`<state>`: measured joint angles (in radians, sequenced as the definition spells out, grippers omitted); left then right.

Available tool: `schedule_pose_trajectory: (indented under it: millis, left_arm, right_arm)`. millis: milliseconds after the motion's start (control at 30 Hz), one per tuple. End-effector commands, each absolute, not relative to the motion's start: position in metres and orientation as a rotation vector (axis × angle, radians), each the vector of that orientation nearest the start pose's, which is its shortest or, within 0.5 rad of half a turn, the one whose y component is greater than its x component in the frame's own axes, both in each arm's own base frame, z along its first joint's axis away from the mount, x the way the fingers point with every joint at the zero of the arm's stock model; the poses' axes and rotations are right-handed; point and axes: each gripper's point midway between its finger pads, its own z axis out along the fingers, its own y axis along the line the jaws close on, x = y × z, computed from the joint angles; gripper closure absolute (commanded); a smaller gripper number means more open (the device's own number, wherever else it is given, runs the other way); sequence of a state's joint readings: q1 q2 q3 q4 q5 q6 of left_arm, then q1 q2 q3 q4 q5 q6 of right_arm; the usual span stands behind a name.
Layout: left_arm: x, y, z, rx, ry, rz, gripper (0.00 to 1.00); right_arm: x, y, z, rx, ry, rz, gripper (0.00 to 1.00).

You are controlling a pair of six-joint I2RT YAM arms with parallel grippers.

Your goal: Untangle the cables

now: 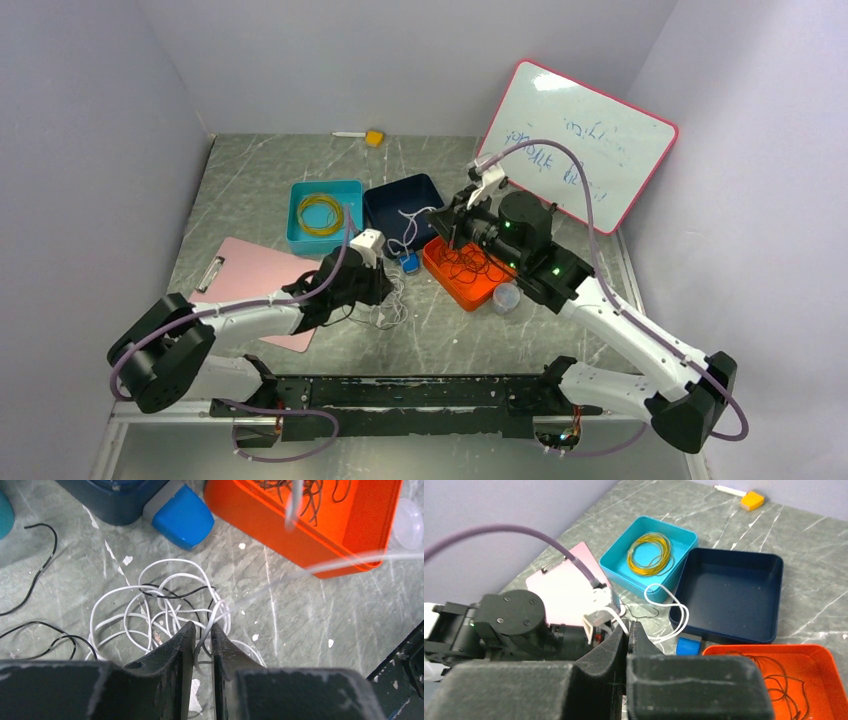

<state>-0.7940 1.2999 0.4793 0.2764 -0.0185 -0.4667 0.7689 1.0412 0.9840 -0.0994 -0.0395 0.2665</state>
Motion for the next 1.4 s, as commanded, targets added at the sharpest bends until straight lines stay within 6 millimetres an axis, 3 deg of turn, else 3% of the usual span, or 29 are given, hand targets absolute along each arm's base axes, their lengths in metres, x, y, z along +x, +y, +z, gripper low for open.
schedule_pose_trajectory:
  millis: [0,467,567,900,1133,1267,1367]
  left_arm:
    - [0.237,-0.263,0.057,0.319,2.19,-0.702,0.77]
    - [0.229,-0.254,0.015,0.281,2.285,-0.656,0.66]
    - [0.229,-0.254,0.011,0.275,2.299,-0.645,0.67]
    - [0.214,-0.24,0.013,0.27,2.324,-0.624,0.8]
    - [0.197,-0.237,0.033,0.285,2.302,-0.687,0.87]
    - [0.197,-0.231,0.055,0.237,2.253,-0.702,0.8]
    - [0.202,-0.223,0.074,0.182,2.213,-0.68,0.66]
  right_arm:
    - [0.257,0.262,0.342,-0.448,1.661,0.76,1.0]
    - [0.253,0.227,0.434,-0.368,1.487,0.667,1.0]
    - [0.255,0.225,0.441,-0.372,1.475,0.643,1.0]
    - [0.292,0.242,0.4,-0.386,1.569,0.525,1.0]
    - [0.331,0.265,0.351,-0.401,1.663,0.443,1.0]
    - [0.353,0.278,0.324,-0.406,1.71,0.432,1.0]
    - [0.369,0.286,0.303,-0.405,1.743,0.42,1.0]
